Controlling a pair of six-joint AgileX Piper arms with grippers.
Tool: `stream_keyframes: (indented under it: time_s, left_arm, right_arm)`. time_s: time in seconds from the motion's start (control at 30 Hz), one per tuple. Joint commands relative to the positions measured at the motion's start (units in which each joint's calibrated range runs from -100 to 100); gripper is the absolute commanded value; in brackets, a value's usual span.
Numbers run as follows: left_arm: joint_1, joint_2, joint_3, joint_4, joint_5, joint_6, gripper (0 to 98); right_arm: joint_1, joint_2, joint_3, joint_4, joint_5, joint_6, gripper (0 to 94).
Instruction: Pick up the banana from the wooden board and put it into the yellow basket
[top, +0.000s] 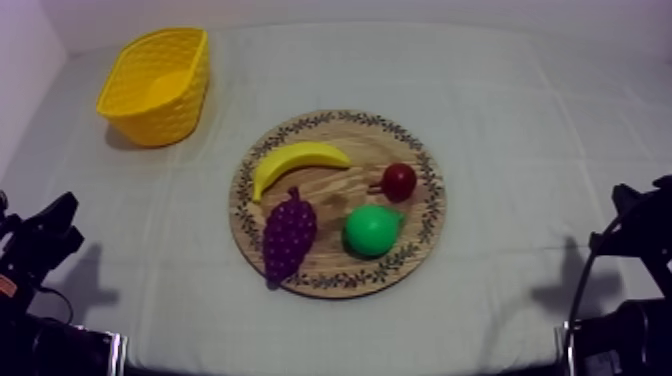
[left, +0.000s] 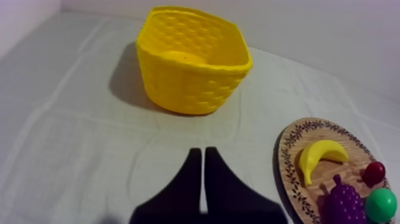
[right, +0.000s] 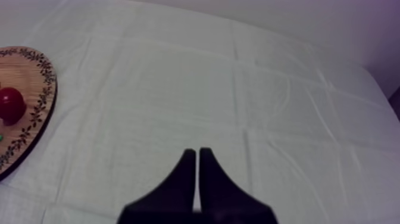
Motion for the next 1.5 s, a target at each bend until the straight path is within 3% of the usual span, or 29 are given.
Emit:
stream_keyframes:
  time_s: [0.0, 0.83, 1.1, 1.47]
  left_arm:
    - [-0.3, 0.0, 0.0, 0.01, 0.0, -8.5, 0.1]
    - [0.0, 0.2, 0.0, 0.08, -0.2, -8.3, 0.1]
    - [-0.6, 9.8, -6.9, 3.09, -3.5, -12.7, 0.1]
    - [3.8, 29.5, -29.7, 3.70, -3.1, -17.0, 0.1]
  right_arm:
    - [0.0, 0.0, 0.0, 0.0, 0.0, 0.0, 0.3]
    - [0.0, 0.0, 0.0, 0.0, 0.0, 0.0, 0.3]
    - [0.0, 0.0, 0.0, 0.0, 0.0, 0.0, 0.3]
    - [0.0, 0.0, 0.0, 0.0, 0.0, 0.0, 0.3]
